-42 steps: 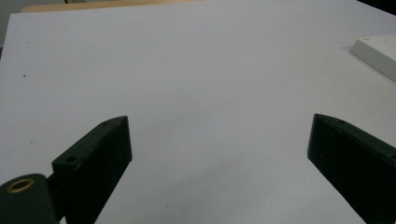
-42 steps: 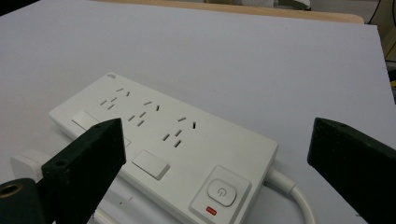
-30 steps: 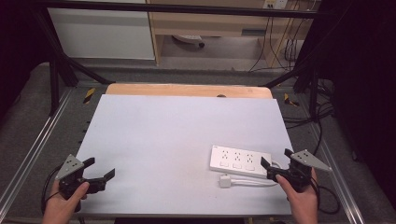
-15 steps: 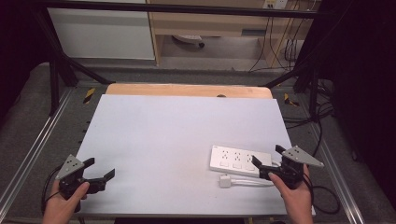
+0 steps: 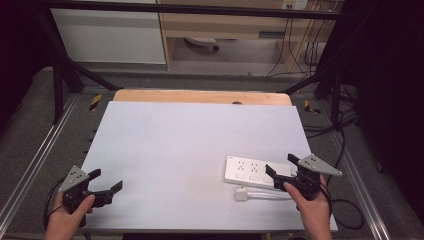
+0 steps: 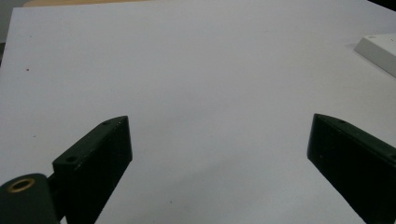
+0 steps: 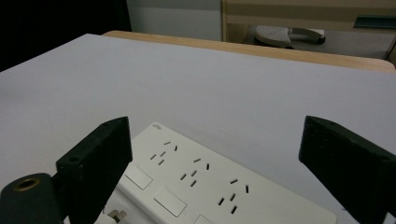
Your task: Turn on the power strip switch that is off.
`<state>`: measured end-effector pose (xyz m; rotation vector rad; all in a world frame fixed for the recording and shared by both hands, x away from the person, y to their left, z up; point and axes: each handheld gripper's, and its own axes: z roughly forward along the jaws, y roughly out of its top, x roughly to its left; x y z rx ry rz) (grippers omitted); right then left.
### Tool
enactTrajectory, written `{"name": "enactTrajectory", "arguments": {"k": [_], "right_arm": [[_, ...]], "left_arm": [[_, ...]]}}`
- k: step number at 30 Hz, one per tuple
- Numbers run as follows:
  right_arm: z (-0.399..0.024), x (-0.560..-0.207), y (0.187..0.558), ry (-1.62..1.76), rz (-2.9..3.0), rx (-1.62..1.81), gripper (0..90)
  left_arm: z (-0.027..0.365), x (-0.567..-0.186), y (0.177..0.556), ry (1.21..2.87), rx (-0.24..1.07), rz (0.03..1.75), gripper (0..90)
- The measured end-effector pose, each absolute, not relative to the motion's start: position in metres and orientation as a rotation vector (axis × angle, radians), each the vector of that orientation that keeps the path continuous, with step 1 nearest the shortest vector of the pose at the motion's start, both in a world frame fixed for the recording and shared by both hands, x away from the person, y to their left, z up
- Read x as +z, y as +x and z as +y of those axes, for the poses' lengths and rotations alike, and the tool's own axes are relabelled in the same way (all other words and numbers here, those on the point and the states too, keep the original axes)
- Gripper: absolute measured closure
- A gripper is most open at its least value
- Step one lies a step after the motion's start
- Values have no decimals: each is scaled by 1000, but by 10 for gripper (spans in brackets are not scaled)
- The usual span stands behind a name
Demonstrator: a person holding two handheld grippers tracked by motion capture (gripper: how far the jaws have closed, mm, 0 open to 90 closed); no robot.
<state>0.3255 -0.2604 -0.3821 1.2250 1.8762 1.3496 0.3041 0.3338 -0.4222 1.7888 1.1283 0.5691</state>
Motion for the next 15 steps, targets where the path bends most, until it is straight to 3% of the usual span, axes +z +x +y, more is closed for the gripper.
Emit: {"name": "enactTrajectory", "arguments": {"k": [11,12,15], "right_arm": [[-257,-386,328,1180,1925,1333,272],[-256,-386,328,1170,1934,1332,328],[-255,-387,328,1160,1948,1322,387]], "left_arm": [[333,-423,304,1790,568,1127,68],[333,-423,304,1791,568,1127,68],[333,-423,304,1793,567,1124,68]]}}
